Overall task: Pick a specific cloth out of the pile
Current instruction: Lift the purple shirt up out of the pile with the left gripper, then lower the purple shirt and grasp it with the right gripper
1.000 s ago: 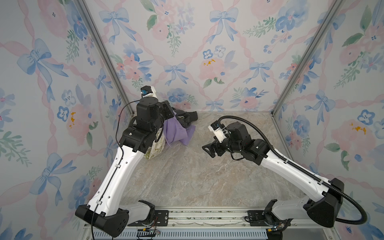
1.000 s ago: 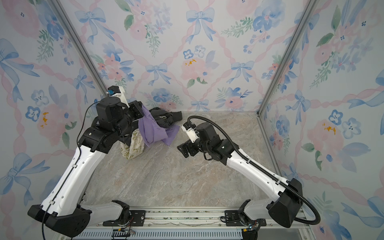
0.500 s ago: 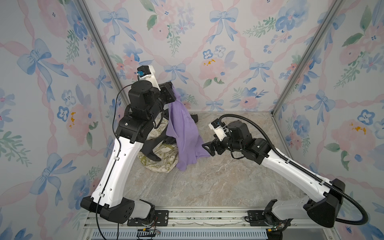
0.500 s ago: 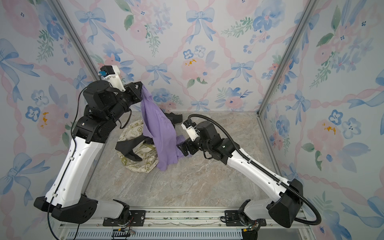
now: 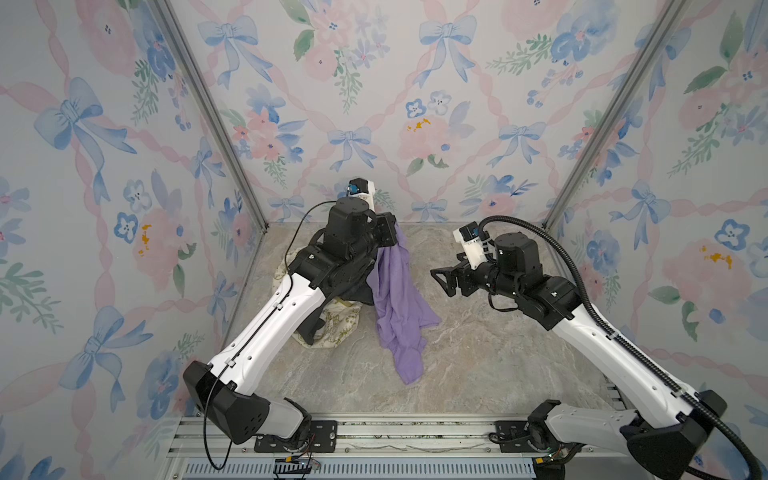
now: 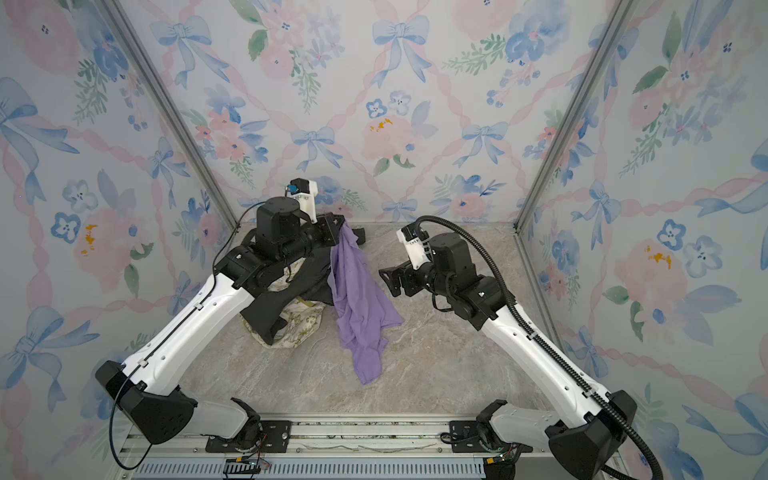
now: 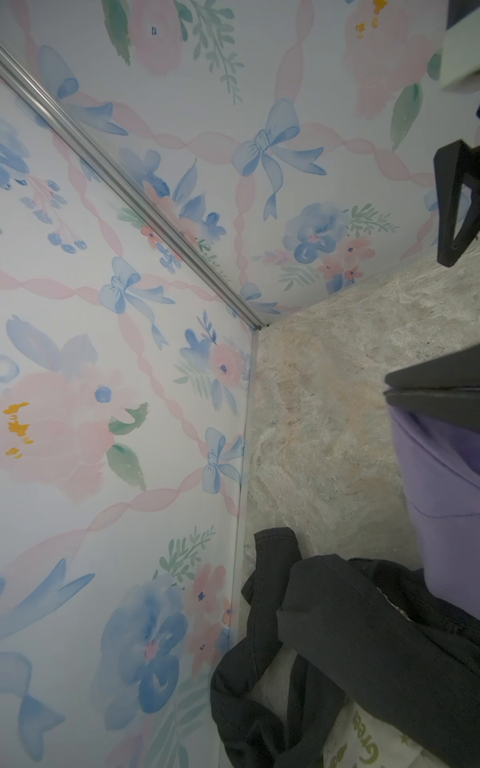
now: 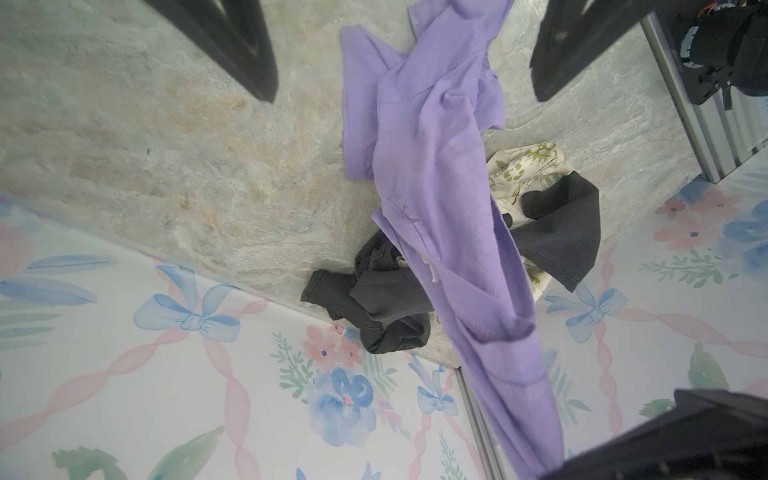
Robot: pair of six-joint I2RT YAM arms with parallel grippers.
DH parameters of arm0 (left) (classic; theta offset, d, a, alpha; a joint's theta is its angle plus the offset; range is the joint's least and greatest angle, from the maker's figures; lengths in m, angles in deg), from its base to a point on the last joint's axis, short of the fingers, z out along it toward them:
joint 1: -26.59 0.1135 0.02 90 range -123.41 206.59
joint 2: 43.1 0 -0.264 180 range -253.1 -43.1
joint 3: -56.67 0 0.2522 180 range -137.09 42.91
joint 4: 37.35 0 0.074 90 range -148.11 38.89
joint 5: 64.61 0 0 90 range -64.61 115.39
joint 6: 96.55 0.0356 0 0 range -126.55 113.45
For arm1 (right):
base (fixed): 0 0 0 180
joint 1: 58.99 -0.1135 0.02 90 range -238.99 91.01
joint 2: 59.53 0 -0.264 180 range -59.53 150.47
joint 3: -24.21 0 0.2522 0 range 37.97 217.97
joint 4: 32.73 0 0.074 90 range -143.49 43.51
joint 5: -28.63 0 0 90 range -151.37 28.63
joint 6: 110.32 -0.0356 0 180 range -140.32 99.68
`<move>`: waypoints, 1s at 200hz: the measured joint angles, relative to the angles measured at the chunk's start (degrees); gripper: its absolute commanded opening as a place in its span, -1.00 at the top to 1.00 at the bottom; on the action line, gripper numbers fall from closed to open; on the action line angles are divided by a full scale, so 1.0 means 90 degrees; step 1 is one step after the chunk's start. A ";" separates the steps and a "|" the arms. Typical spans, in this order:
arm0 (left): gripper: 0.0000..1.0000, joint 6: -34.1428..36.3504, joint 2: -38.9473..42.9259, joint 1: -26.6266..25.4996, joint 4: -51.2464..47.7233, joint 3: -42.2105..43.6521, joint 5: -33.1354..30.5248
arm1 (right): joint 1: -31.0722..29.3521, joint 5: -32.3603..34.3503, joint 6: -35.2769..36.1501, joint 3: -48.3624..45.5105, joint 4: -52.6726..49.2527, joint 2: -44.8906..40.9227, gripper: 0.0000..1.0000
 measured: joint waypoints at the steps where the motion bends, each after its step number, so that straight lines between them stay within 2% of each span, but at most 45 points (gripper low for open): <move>1: 1.00 -0.0005 -0.0005 -0.0010 0.0002 0.0007 0.0002 | 0.0024 -0.0002 -0.0005 -0.0012 -0.0002 -0.0012 -0.94; 43: 1.00 -0.0097 -0.0517 -0.0617 0.0282 0.0068 0.0121 | 0.0527 -0.0095 -0.0090 -0.0311 -0.0121 -0.0270 -0.96; 66: 1.00 -0.0097 -0.0758 -0.0743 0.0340 0.0068 0.0291 | 0.0617 -0.0175 -0.0168 -0.0435 -0.0141 -0.0352 -1.00; 77: 0.53 -0.0090 -0.0838 -0.0743 0.0340 0.0068 0.0330 | 0.0634 -0.0209 -0.0206 -0.0525 -0.0143 -0.0396 -0.97; 97: -0.17 -0.0024 -0.0852 -0.0743 0.0345 0.0066 0.0301 | 0.0641 -0.0257 -0.0299 -0.0716 -0.0146 -0.0486 -0.91; 124: -0.75 0.0245 -0.0755 -0.0741 0.0386 0.0066 0.0051 | 0.0646 -0.0325 -0.0352 -0.0831 -0.0163 -0.0512 -0.85; 143: -0.95 0.0376 -0.0600 -0.0712 0.0386 0.0068 -0.0126 | 0.0651 -0.0376 -0.0389 -0.0877 -0.0158 -0.0512 -0.80; 200: -0.96 0.0503 0.0583 -0.0299 0.0488 0.0755 -0.0874 | 0.0612 -0.0413 -0.0503 -0.0911 -0.0143 0.0000 -0.73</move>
